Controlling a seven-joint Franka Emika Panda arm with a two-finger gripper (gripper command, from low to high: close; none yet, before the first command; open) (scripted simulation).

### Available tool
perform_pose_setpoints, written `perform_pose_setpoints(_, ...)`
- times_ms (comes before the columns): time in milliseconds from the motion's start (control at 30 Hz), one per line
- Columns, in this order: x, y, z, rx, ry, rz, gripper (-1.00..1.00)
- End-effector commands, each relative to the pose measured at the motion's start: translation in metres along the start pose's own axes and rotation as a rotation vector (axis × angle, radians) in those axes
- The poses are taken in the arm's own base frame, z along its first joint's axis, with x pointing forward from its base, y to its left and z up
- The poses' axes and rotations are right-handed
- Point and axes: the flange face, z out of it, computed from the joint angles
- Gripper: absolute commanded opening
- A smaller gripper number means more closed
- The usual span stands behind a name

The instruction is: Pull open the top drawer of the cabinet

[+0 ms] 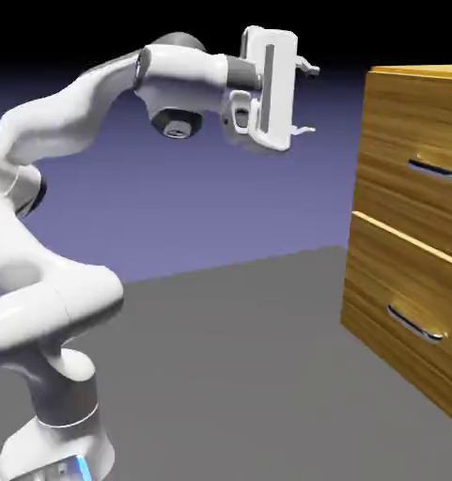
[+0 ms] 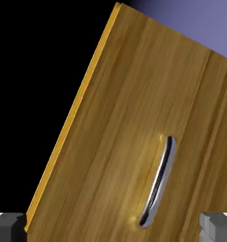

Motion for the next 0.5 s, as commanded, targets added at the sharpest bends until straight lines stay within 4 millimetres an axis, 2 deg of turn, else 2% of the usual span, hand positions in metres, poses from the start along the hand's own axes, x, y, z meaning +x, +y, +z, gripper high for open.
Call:
perform_pose_setpoints(0, -0.003, 0.002, 0.006, 0.009, -0.01, 0.015, 0.0)
perform_pose_setpoints(233, -0.015, 0.026, 0.062, 0.046, -0.083, 0.109, 0.0)
perform_pose_setpoints(367, -0.008, 0.044, 0.103, 0.051, -0.123, 0.162, 0.0)
perform_pose_setpoints(467, 0.004, 0.058, 0.136, 0.047, -0.15, 0.203, 0.0)
